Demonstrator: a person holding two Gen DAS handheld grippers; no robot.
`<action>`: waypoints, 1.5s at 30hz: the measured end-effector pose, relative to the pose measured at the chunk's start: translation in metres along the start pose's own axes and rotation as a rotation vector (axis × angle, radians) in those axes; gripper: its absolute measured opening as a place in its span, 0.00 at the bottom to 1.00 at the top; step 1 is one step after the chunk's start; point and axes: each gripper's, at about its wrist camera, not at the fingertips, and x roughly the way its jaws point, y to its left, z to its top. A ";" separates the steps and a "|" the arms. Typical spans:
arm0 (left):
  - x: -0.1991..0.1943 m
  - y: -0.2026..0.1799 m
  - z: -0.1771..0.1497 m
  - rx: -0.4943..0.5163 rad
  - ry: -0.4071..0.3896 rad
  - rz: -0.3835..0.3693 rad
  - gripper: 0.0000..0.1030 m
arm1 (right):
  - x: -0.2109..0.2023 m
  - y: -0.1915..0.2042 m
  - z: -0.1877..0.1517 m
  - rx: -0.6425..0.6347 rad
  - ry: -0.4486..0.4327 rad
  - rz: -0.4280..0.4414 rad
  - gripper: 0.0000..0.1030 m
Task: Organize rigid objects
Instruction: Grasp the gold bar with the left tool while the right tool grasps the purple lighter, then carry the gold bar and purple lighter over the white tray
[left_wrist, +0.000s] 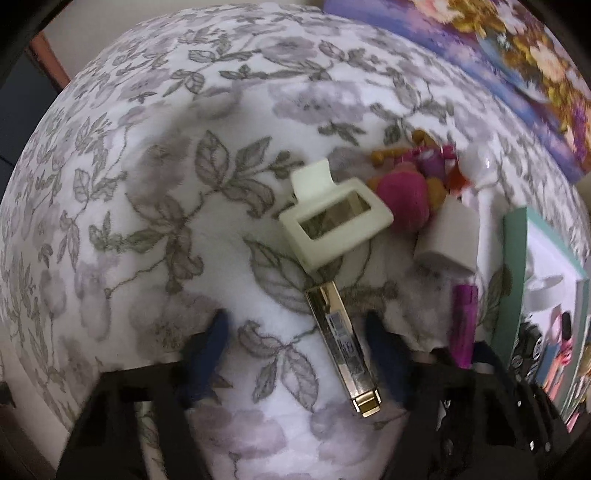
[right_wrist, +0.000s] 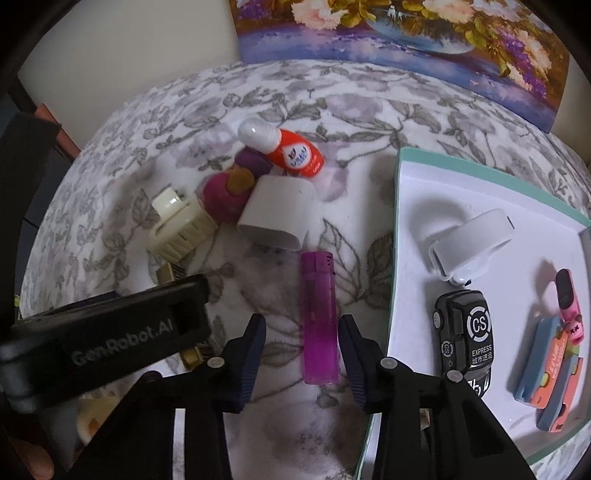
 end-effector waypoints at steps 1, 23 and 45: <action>0.002 -0.003 -0.001 0.012 0.002 0.004 0.60 | 0.002 -0.001 0.000 0.001 0.007 -0.005 0.39; 0.005 -0.025 0.000 0.075 -0.034 -0.016 0.23 | 0.012 0.009 0.004 -0.099 -0.031 -0.103 0.30; -0.046 -0.005 -0.005 0.018 -0.138 -0.011 0.15 | -0.034 -0.020 -0.008 0.119 -0.093 0.067 0.18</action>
